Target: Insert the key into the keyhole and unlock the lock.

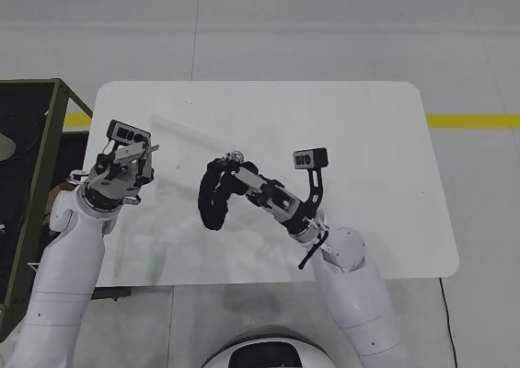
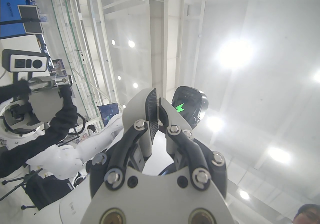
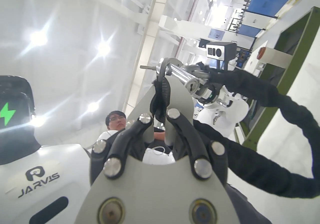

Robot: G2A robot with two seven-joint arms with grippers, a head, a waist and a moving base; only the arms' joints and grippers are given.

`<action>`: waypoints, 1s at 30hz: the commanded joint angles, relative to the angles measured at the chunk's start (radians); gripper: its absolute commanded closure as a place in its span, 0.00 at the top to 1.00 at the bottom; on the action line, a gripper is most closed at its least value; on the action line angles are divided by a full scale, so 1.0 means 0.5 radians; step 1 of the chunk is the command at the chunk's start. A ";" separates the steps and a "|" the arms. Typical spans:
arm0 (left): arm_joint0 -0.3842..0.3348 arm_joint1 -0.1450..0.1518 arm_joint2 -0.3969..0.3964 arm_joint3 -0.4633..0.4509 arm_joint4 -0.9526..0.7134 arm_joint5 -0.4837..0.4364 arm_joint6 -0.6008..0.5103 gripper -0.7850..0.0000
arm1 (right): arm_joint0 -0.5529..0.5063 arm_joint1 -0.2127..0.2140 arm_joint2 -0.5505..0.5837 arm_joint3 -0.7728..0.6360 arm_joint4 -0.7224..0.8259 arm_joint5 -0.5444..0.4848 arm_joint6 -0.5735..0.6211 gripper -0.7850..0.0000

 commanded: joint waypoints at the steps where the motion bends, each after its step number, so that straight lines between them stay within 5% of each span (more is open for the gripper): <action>1: 0.000 0.000 0.000 0.000 0.000 0.000 0.000 0.00 | -0.063 0.035 0.072 -0.230 -1.069 0.263 -0.013 0.00; 8: 0.000 0.000 0.000 0.000 0.000 0.000 0.000 0.00 | -0.159 0.116 0.145 -0.569 -2.061 0.771 0.360 0.00; 15: 0.000 0.000 0.000 0.000 0.000 0.000 0.000 0.00 | -0.172 0.170 0.103 -0.667 -2.719 0.816 0.585 0.00; 20: 0.000 0.000 0.000 0.000 0.000 0.000 0.000 0.00 | -0.175 0.183 0.019 -0.706 -2.814 0.719 0.476 0.00; 30: 0.000 0.000 0.000 0.000 0.000 0.000 0.000 0.00 | -0.136 0.206 0.029 -0.493 -2.950 0.834 0.522 0.00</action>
